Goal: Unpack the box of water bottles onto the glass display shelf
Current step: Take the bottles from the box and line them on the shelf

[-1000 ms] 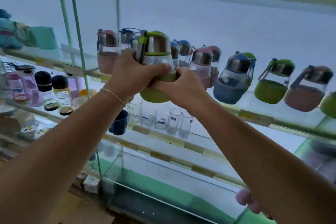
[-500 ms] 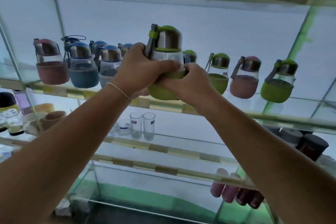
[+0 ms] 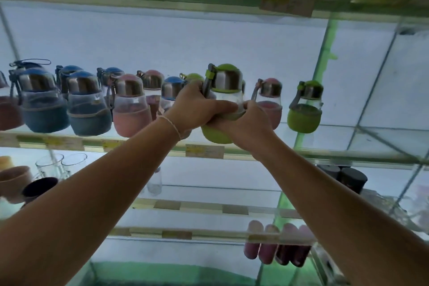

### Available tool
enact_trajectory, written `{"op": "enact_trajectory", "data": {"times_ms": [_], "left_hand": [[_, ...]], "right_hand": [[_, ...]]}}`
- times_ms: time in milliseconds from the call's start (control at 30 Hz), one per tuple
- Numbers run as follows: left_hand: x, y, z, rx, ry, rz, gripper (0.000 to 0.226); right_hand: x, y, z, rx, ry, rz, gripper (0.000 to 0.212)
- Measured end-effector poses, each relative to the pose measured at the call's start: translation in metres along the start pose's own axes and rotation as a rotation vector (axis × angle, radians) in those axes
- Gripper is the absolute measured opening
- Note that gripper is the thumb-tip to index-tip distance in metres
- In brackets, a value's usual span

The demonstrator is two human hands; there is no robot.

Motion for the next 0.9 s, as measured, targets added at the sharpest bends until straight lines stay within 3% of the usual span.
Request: {"op": "enact_trajectory", "data": {"times_ms": [100, 233, 333, 533, 667, 800, 900], "left_hand": [[-0.01, -0.012, -0.013, -0.039, -0.002, 0.049, 0.074], [-0.018, -0.022, -0.031, -0.017, -0.054, 0.113, 0.062], [-0.022, -0.029, -0.04, 0.02, -0.077, 0.147, 0.074], [-0.033, -0.044, -0.049, -0.008, -0.083, 0.133, 0.081], [-0.037, -0.047, -0.046, -0.015, -0.048, 0.136, 0.08], [-0.037, -0.045, -0.044, -0.024, -0.014, 0.109, 0.075], [-0.037, -0.047, -0.042, -0.015, 0.002, 0.07, 0.066]], "right_hand": [[-0.009, 0.014, 0.001, 0.0, 0.014, -0.015, 0.069], [-0.022, 0.028, -0.001, 0.04, 0.031, -0.017, 0.044], [-0.033, 0.035, -0.009, 0.121, 0.026, 0.005, 0.055], [-0.046, 0.039, -0.027, 0.266, -0.008, 0.039, 0.058], [-0.049, 0.036, -0.037, 0.32, -0.018, 0.054, 0.063], [-0.05, 0.042, -0.03, 0.322, 0.016, 0.011, 0.05], [-0.05, 0.043, -0.031, 0.363, 0.045, 0.001, 0.061]]}}
Point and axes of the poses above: each hand's wrist, its own x-axis away from the middle knuckle, its own z-axis out of the back of the hand, y = z × x, the point moved 10 cm from there along -x, towards the middle knuckle, and after that the axes turned 8 degrees about y, right-handed, at the moved point
